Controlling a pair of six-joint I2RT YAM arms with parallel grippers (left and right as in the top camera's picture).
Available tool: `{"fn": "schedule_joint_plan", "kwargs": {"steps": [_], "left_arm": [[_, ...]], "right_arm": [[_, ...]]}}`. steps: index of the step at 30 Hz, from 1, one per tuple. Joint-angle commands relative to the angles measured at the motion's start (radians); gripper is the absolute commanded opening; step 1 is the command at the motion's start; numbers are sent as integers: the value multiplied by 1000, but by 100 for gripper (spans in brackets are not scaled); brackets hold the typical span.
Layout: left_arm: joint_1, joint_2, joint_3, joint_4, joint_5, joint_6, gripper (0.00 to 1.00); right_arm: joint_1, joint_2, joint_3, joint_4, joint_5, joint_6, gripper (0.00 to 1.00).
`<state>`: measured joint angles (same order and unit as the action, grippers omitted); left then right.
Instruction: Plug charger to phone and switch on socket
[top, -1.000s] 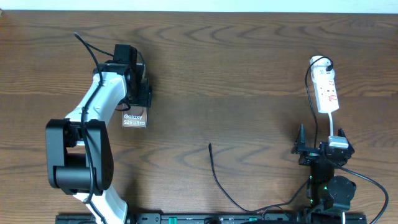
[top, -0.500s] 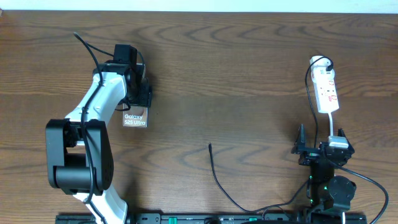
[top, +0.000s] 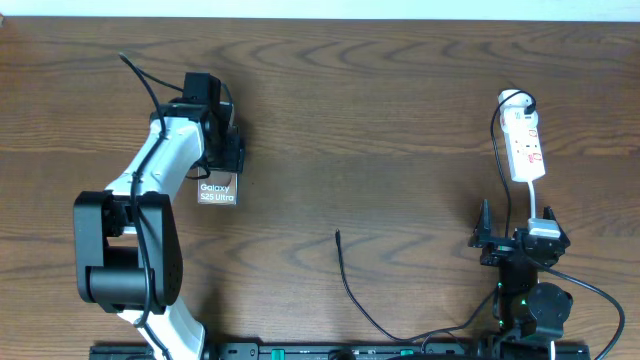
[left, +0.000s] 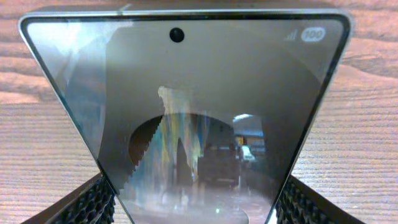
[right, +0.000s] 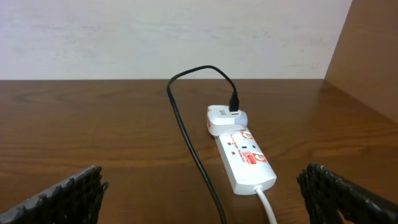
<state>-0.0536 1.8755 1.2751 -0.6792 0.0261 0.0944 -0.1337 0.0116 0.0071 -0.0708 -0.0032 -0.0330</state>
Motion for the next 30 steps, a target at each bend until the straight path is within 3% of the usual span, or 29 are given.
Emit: {"fn": "schedule_joint_plan", "kwargs": {"steps": [1,30], "left_arm": [[2,-3,-8,9,-11,5,7],[2,0,-93,87,-11,-3,7]], "right_arm": [[-5,-6,-2,-5,4,10,99],[-5,-6,-2,-5,4,10,99]]}}
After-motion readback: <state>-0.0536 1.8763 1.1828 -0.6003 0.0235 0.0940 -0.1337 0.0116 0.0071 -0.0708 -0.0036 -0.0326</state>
